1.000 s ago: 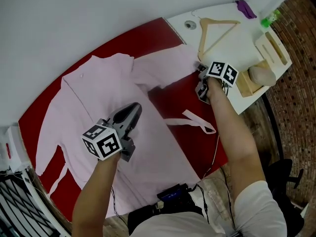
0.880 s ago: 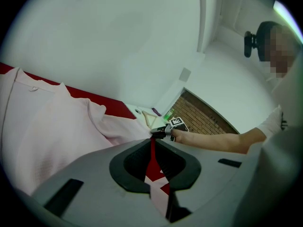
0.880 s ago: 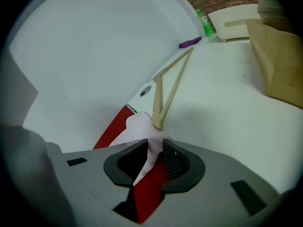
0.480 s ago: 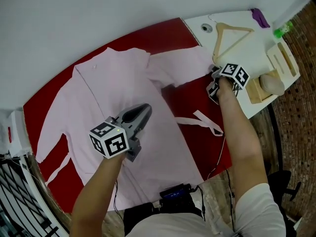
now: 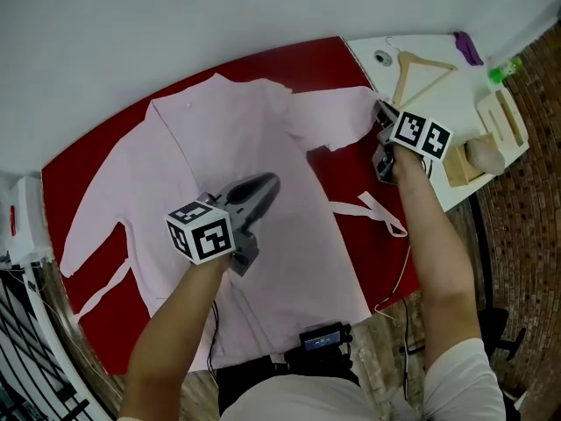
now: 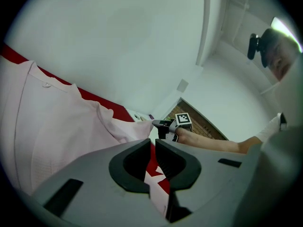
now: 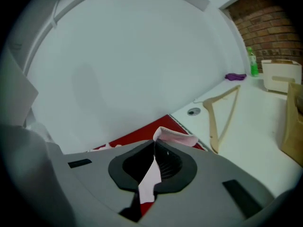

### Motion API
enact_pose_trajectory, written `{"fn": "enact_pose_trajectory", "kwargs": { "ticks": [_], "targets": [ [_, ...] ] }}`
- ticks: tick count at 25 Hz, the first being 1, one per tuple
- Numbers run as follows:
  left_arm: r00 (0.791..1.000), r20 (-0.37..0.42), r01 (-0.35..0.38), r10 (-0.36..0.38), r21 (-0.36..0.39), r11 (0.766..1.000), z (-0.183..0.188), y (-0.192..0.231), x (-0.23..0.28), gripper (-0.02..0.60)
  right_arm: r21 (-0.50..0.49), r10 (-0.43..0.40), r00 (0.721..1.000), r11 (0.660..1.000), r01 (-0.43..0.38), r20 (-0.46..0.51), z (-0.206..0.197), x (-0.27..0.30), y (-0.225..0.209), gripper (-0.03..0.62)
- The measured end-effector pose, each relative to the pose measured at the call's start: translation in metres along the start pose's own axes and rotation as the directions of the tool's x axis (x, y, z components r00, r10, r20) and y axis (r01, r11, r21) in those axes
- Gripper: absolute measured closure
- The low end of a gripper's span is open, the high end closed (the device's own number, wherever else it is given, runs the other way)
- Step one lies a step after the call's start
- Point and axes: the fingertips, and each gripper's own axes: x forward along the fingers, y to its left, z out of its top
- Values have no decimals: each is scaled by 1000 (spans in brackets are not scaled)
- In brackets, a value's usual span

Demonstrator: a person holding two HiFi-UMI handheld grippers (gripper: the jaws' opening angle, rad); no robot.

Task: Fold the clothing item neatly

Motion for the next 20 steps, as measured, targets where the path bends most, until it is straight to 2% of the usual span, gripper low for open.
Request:
{"fn": "enact_pose_trajectory", "kwargs": {
  "ticks": [7, 10, 12, 16, 20],
  "targets": [
    [998, 55, 0, 3, -59, 998, 20, 19, -32, 570, -208, 136, 991, 969, -133, 4, 5, -6, 101, 571],
    [995, 102, -1, 13, -115, 993, 31, 32, -49, 501, -277, 199, 980, 941, -195, -11, -3, -6, 146, 571],
    [990, 138, 13, 9, -154, 988, 39, 39, -58, 459, -333, 238, 971, 913, -235, -32, -12, -6, 175, 571],
    [980, 197, 41, 2, -214, 976, 50, 52, -75, 415, -448, 314, 947, 838, -311, -70, -31, -9, 235, 571],
    [958, 287, 110, -21, -298, 948, 58, 66, -92, 386, -522, 392, 914, 761, -385, -103, -57, -12, 295, 571]
  ]
}}
